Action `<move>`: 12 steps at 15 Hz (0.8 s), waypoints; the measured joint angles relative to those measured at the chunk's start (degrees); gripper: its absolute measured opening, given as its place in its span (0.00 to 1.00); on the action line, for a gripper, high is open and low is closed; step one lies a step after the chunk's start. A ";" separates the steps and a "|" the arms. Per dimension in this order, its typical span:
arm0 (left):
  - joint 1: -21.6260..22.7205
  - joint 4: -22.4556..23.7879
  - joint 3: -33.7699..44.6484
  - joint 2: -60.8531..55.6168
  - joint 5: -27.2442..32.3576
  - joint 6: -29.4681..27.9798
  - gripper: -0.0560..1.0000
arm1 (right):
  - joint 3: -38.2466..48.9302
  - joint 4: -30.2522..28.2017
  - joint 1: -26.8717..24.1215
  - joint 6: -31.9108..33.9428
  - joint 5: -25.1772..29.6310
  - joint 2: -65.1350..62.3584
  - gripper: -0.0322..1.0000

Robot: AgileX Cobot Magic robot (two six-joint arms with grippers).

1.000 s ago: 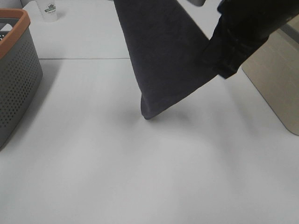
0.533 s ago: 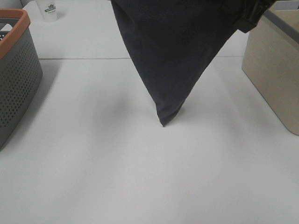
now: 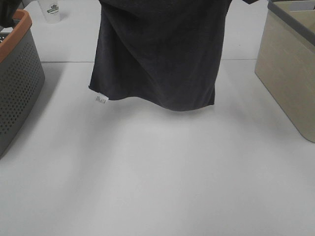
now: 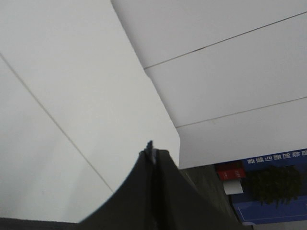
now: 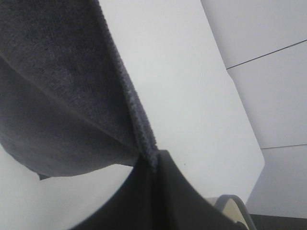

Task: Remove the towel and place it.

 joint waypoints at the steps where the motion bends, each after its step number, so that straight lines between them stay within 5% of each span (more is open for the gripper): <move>1: -0.11 3.44 0.00 -0.34 1.60 -0.97 0.05 | -0.06 1.03 0.11 0.69 -0.23 0.40 0.05; 7: -3.04 4.87 8.19 -3.84 11.00 -7.85 0.05 | 0.11 5.61 -0.57 0.97 -2.35 2.69 0.05; 10: -3.04 11.40 8.48 -3.04 12.32 -8.08 0.05 | 0.11 7.39 -2.86 0.86 -6.25 4.93 0.05; 12: -3.04 11.69 8.08 -0.92 14.15 -8.08 0.05 | 0.11 7.73 -3.21 0.69 -8.48 6.82 0.05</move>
